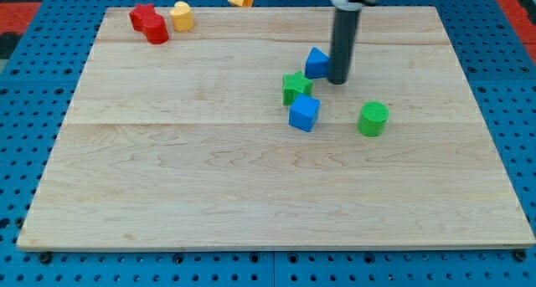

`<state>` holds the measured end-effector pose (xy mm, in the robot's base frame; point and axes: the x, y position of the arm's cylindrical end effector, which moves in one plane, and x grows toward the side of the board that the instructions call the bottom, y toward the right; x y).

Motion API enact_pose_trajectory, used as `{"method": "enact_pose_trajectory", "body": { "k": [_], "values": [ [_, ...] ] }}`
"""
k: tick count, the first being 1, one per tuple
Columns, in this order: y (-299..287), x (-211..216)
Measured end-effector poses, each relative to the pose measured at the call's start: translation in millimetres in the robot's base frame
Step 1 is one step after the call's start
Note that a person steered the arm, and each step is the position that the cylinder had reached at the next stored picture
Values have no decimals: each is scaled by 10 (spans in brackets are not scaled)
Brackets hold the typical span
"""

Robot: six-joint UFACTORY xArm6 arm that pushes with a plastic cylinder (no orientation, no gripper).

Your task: Place the triangle to the bottom left to the yellow heart

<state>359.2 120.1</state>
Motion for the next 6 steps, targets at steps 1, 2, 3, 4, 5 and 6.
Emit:
{"method": "enact_pose_trajectory", "body": {
  "k": [1,2,3,4,5,6],
  "values": [
    [77,-305],
    [-1033,-306],
    [-1655,-309],
    [-1453,-326],
    [-1435,-326],
    [-1432,-325]
  ]
}}
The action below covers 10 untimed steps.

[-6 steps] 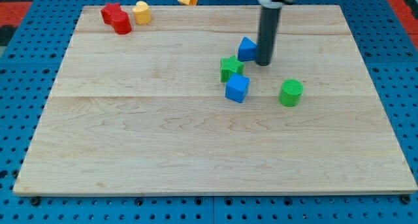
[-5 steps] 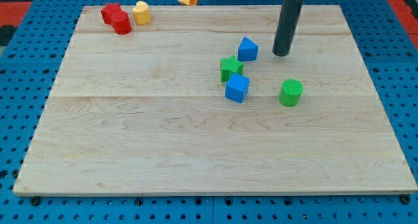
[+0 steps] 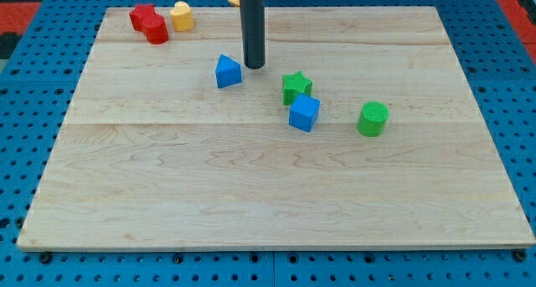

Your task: Place the triangle to the bottom left to the yellow heart

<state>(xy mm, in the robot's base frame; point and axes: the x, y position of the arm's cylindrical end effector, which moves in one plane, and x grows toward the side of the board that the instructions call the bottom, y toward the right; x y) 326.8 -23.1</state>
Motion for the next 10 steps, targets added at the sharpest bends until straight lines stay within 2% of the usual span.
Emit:
{"method": "enact_pose_trajectory", "body": {
  "k": [1,2,3,4,5,6,7,8,9,10],
  "values": [
    [448,-9],
    [480,292],
    [176,355],
    [-294,116],
    [-435,177],
    [-278,244],
    [-420,474],
    [-1016,416],
    [-1282,24],
    [-1458,-182]
  ]
}}
